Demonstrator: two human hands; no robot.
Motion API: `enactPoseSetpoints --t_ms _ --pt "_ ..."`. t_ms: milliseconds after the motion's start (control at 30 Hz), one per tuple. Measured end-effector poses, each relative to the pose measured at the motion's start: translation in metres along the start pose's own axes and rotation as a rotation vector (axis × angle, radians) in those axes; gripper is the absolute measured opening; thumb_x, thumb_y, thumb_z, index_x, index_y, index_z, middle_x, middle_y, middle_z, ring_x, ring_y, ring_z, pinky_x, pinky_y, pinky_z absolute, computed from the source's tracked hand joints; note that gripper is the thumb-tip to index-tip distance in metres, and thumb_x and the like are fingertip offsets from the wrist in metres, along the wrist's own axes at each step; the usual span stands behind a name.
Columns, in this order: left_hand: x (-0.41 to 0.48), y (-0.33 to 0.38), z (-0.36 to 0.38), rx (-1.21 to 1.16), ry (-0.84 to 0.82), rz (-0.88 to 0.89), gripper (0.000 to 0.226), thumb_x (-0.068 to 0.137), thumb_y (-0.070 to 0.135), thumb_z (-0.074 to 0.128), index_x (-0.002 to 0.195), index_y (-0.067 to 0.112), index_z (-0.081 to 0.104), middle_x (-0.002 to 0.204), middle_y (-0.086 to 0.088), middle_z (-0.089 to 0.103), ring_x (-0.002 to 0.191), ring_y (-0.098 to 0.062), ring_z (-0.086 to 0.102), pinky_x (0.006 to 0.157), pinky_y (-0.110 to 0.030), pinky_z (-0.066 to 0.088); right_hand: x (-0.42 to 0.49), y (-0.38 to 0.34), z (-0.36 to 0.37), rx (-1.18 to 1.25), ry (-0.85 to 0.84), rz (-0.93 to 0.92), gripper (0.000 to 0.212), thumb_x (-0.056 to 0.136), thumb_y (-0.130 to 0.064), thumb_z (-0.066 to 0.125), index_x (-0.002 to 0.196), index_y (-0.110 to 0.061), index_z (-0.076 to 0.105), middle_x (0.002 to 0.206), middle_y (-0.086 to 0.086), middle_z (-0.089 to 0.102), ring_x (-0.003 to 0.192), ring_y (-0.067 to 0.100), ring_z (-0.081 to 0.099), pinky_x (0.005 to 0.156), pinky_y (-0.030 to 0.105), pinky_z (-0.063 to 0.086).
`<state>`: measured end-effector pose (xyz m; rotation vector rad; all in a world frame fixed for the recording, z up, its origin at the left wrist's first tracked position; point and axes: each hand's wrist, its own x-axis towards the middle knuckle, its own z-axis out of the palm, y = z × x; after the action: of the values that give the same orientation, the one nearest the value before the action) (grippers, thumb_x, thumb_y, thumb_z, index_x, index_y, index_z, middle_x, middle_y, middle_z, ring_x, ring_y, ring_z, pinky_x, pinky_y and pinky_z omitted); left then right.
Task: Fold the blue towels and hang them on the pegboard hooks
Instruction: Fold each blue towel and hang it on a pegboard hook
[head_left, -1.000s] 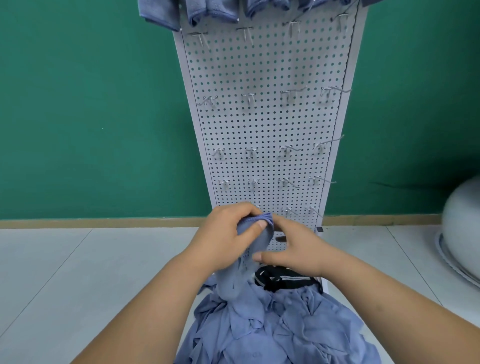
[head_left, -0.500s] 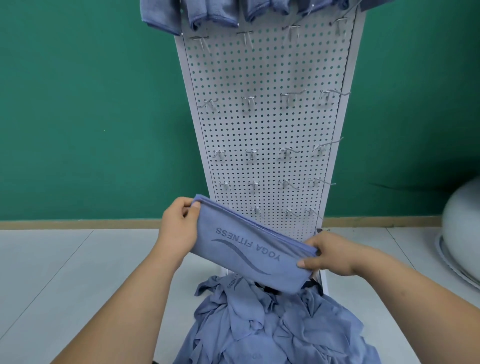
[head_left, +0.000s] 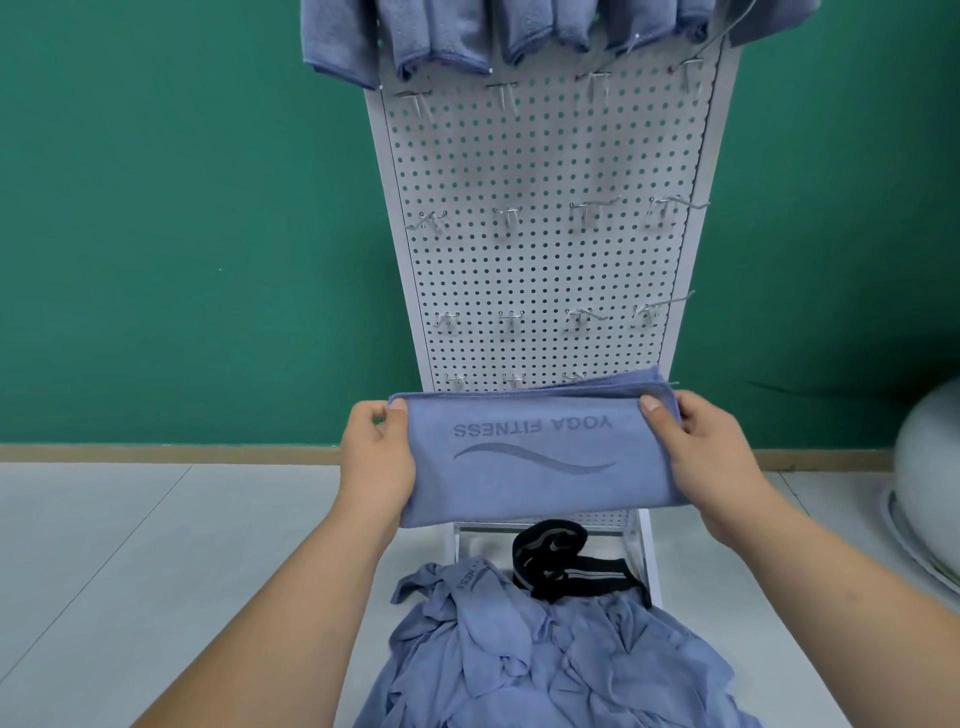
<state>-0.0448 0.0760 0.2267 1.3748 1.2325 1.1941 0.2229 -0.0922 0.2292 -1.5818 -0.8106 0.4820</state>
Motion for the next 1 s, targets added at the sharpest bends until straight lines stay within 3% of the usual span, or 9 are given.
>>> enactPoseSetpoints --t_ms 100,200,333,400,467,567,700,800,1000 --pt "0.002 -0.006 0.003 0.026 0.030 -0.046 0.026 0.104 0.048 0.055 0.103 0.023 0.062 0.103 0.001 0.071 0.090 -0.021 0.067 0.086 -0.043 0.055 0.000 0.000 0.002 -0.003 0.048 0.010 0.025 0.102 -0.038 0.068 0.096 -0.014 0.071 0.091 0.009 0.078 0.081 0.026 0.072 0.070 0.040 0.054" --pt "0.004 -0.017 0.004 0.102 -0.021 -0.156 0.022 0.100 0.044 0.065 0.111 0.024 0.065 0.114 0.001 0.070 0.102 -0.023 0.067 0.094 -0.043 0.056 0.003 0.014 -0.002 -0.138 0.018 0.112 0.011 0.099 -0.030 0.072 0.109 -0.025 0.070 0.099 0.001 0.078 0.092 0.026 0.074 0.083 0.046 0.059" --pt "0.005 -0.030 -0.001 0.135 -0.209 -0.246 0.046 0.097 0.015 0.073 0.139 0.024 0.054 0.118 -0.008 0.068 0.105 -0.025 0.068 0.087 -0.038 0.056 0.000 0.021 -0.009 -0.229 -0.070 0.171 0.062 0.100 -0.008 0.066 0.148 -0.044 0.049 0.129 -0.009 0.066 0.118 0.023 0.062 0.089 0.039 0.050" --pt "0.004 -0.029 -0.002 0.126 -0.234 -0.190 0.044 0.099 0.004 0.067 0.137 0.024 0.055 0.115 -0.004 0.068 0.098 -0.018 0.068 0.076 -0.030 0.054 -0.001 0.018 -0.011 -0.220 -0.074 0.112 0.062 0.100 -0.003 0.062 0.141 -0.050 0.056 0.132 -0.015 0.064 0.119 0.019 0.061 0.088 0.035 0.048" --pt "0.005 -0.027 -0.003 0.111 -0.233 -0.131 0.040 0.101 -0.001 0.060 0.131 0.025 0.060 0.109 0.002 0.071 0.095 -0.015 0.069 0.073 -0.026 0.053 -0.001 0.014 -0.012 -0.186 -0.065 0.063 0.049 0.100 0.000 0.061 0.122 -0.043 0.073 0.122 -0.022 0.070 0.119 0.010 0.062 0.092 0.030 0.047" --pt "0.006 -0.025 -0.004 0.161 -0.267 -0.067 0.043 0.104 -0.003 0.050 0.121 0.031 0.069 0.103 0.011 0.078 0.105 -0.017 0.070 0.082 -0.030 0.054 -0.001 0.010 -0.012 -0.157 -0.078 0.043 0.038 0.100 0.000 0.061 0.099 -0.031 0.082 0.104 -0.022 0.077 0.111 0.003 0.065 0.089 0.026 0.047" --pt "0.006 -0.026 -0.004 0.248 -0.296 -0.037 0.054 0.101 -0.007 0.040 0.103 0.032 0.076 0.101 0.015 0.078 0.109 -0.017 0.068 0.090 -0.036 0.056 0.002 0.010 -0.013 -0.089 0.002 0.021 0.036 0.096 0.001 0.066 0.094 -0.031 0.083 0.106 -0.021 0.077 0.108 0.005 0.065 0.084 0.025 0.048" --pt "0.007 -0.025 -0.004 0.212 -0.289 -0.059 0.047 0.098 -0.004 0.045 0.100 0.029 0.078 0.102 0.010 0.079 0.106 -0.016 0.070 0.094 -0.039 0.057 0.006 0.011 -0.014 0.025 0.037 0.046 0.031 0.093 0.002 0.072 0.089 -0.027 0.082 0.101 -0.011 0.079 0.098 0.016 0.069 0.077 0.033 0.052" --pt "0.004 -0.025 -0.005 0.162 -0.309 -0.032 0.028 0.093 0.004 0.067 0.100 0.028 0.079 0.104 0.007 0.078 0.101 -0.012 0.071 0.081 -0.022 0.052 0.011 0.009 -0.014 0.160 -0.035 0.101 0.037 0.088 0.014 0.069 0.075 -0.021 0.068 0.104 0.010 0.072 0.078 0.025 0.062 0.061 0.033 0.052"
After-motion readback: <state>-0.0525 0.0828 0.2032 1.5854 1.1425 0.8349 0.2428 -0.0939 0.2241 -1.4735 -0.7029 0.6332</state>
